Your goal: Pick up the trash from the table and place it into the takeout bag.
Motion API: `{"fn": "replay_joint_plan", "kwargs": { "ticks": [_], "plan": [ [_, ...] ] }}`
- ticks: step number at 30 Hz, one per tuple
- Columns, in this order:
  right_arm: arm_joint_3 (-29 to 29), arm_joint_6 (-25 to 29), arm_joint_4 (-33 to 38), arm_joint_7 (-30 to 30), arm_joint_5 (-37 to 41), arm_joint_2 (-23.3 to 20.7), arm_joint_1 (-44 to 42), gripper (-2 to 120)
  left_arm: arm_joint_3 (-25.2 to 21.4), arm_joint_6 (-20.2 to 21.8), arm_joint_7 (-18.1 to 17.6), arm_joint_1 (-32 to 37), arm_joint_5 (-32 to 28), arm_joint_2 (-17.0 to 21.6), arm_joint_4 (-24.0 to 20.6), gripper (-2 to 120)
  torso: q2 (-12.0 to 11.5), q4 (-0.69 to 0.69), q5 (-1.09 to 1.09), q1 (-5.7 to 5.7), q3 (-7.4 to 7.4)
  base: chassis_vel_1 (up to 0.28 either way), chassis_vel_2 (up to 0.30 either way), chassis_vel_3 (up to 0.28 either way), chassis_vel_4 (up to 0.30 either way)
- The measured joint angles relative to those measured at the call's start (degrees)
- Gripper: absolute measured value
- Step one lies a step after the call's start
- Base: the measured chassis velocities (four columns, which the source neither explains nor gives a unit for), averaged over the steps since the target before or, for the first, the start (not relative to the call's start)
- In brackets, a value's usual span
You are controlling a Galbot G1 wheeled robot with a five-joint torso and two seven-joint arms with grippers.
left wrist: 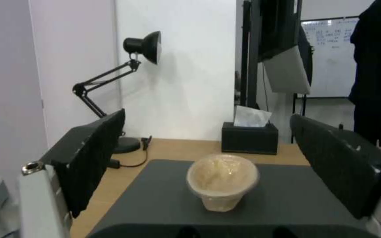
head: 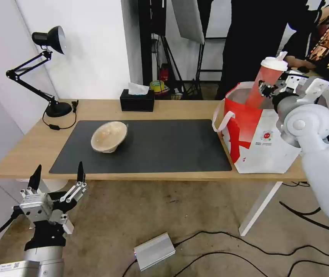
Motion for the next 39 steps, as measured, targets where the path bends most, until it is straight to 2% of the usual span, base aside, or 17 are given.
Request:
{"fn": "replay_joint_plan", "kwargs": {
  "ticks": [12,15,20,21,25,26,28,39],
  "plan": [
    [0.0,0.0,-0.7,2.9,2.5,1.3,0.3,41,-0.2,0.0,0.0,0.1,-0.1,0.0,0.0,100,0.0,0.00,0.00,0.00,0.00,0.000,0.000,0.000,0.000],
    [0.1,0.0,-0.3,4.2,4.1,1.4,0.4,47,-0.2,0.0,0.0,0.1,-0.1,0.1,0.0,100,0.0,0.00,0.00,0.00,0.00,0.000,0.000,0.000,0.000],
    [0.7,-0.2,0.9,10.0,12.8,1.5,1.6,71,-0.3,0.0,0.0,0.2,-0.1,0.0,0.0,100,0.0,0.01,0.00,0.00,0.00,0.000,0.000,0.000,0.000],
    [0.7,-0.2,0.9,10.0,12.8,1.5,1.6,71,-0.3,0.0,0.0,0.2,-0.1,0.0,0.0,100,0.0,0.01,0.00,0.00,0.00,0.000,0.000,0.000,0.000],
    [0.9,-0.2,1.2,11.3,14.3,1.5,1.8,89,-0.3,0.0,0.0,0.3,-0.1,0.0,0.0,100,0.0,0.00,0.00,0.00,0.00,0.000,0.000,0.000,0.000],
    [0.9,-0.2,1.2,11.3,14.3,1.5,1.8,89,-0.3,0.0,0.0,0.3,-0.1,0.0,0.0,100,0.0,0.00,0.00,0.00,0.00,0.000,0.000,0.000,0.000],
    [0.9,-0.2,1.5,11.5,14.7,1.4,1.8,96,-0.3,0.0,0.0,0.3,-0.1,0.0,0.0,100,0.0,0.00,0.00,0.00,0.00,0.000,0.000,0.000,0.000],
    [0.5,-0.5,1.6,12.9,15.4,1.3,2.6,100,-0.3,0.0,0.0,0.4,-0.1,0.0,0.0,100,0.0,0.00,0.00,0.00,0.00,0.000,0.000,0.000,0.000]
  ]
}}
